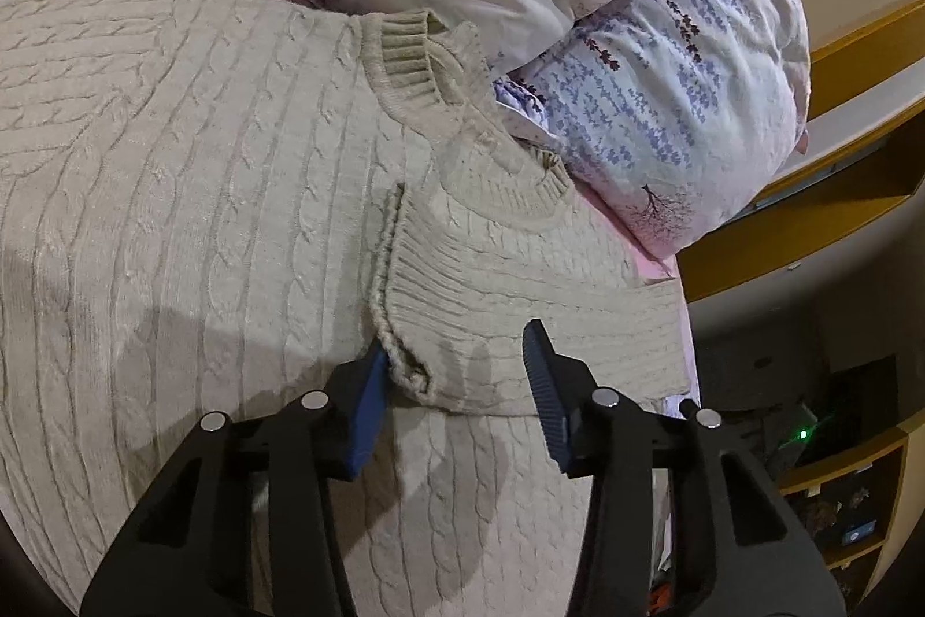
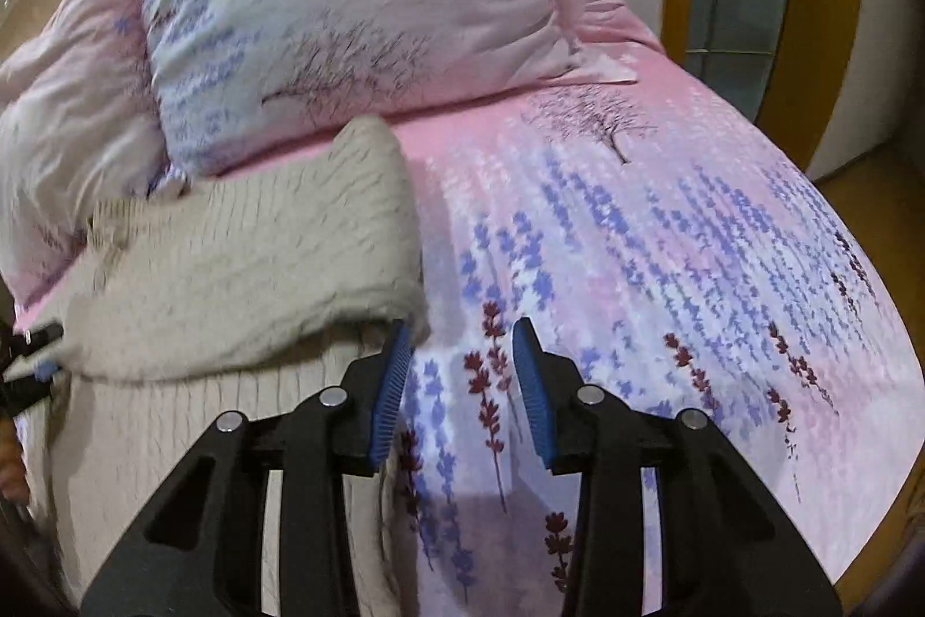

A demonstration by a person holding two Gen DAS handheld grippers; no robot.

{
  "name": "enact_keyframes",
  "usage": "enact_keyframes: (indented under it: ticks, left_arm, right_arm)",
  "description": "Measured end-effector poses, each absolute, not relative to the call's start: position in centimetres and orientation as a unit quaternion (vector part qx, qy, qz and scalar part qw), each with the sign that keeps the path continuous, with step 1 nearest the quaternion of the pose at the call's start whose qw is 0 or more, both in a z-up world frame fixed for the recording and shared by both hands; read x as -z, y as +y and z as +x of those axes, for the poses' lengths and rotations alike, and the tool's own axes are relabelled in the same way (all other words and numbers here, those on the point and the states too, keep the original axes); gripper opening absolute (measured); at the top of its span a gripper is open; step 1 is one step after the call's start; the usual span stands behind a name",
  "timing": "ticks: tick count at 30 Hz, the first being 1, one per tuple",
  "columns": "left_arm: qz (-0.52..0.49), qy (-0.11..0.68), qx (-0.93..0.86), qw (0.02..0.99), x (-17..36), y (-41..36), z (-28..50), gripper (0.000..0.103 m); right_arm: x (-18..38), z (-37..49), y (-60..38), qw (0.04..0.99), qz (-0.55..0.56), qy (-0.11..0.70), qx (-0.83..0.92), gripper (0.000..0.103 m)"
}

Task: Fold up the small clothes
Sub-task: 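Grasp the other sleeve cuff with the left gripper and fold it across the body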

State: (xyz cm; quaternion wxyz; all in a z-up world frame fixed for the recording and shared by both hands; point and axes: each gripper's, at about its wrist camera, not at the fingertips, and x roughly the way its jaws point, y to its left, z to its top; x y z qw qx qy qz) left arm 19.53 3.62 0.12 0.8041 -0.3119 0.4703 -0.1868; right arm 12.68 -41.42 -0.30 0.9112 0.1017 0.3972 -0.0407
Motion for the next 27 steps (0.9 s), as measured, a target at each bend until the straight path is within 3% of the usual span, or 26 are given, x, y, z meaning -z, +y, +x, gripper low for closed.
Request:
enact_keyframes:
  ticks: [3, 6, 7, 8, 11, 14, 22, 25, 27]
  left_arm:
    - [-0.305, 0.471, 0.180, 0.808, -0.1, 3.4, 19.7, 0.038]
    - [-0.293, 0.467, 0.180, 0.815, -0.3, 3.1, 20.0, 0.017]
    - [-0.288, 0.468, 0.180, 0.816, -0.5, 3.0, 20.2, 0.009]
    - [-0.286, 0.465, 0.182, 0.818, -0.7, 3.1, 20.4, 0.008]
    - [-0.282, 0.440, 0.183, 0.832, -2.1, 4.0, 20.6, 0.008]
    - [-0.273, 0.418, 0.166, 0.851, -2.9, 5.4, 20.5, 0.008]
    - [-0.259, 0.465, 0.144, 0.834, 0.5, 6.0, 20.3, 0.008]
    - [-0.245, 0.466, 0.141, 0.838, 0.4, 5.9, 20.3, 0.008]
    - [-0.237, 0.465, 0.140, 0.841, 0.3, 5.8, 20.2, 0.008]
  right_arm:
    - [0.7, 14.2, -40.0, 0.910, 0.087, 0.404, 0.030, 0.038]
    - [1.0, 14.9, -39.4, 0.907, 0.083, 0.412, 0.025, 0.036]
    - [0.9, 15.3, -39.1, 0.907, 0.081, 0.413, 0.023, 0.025]
    - [0.8, 15.5, -38.9, 0.909, 0.080, 0.409, 0.022, 0.009]
    - [-0.5, 15.0, -38.8, 0.923, 0.090, 0.373, 0.030, 0.008]
    - [-0.9, 14.4, -39.1, 0.928, 0.098, 0.359, 0.032, 0.008]
    - [0.6, 13.8, -38.2, 0.916, 0.082, 0.391, 0.041, 0.008]
    - [0.6, 13.2, -37.6, 0.907, 0.056, 0.416, 0.039, 0.011]
    - [0.0, 12.4, -38.4, 0.909, 0.083, 0.408, 0.033, 0.020]
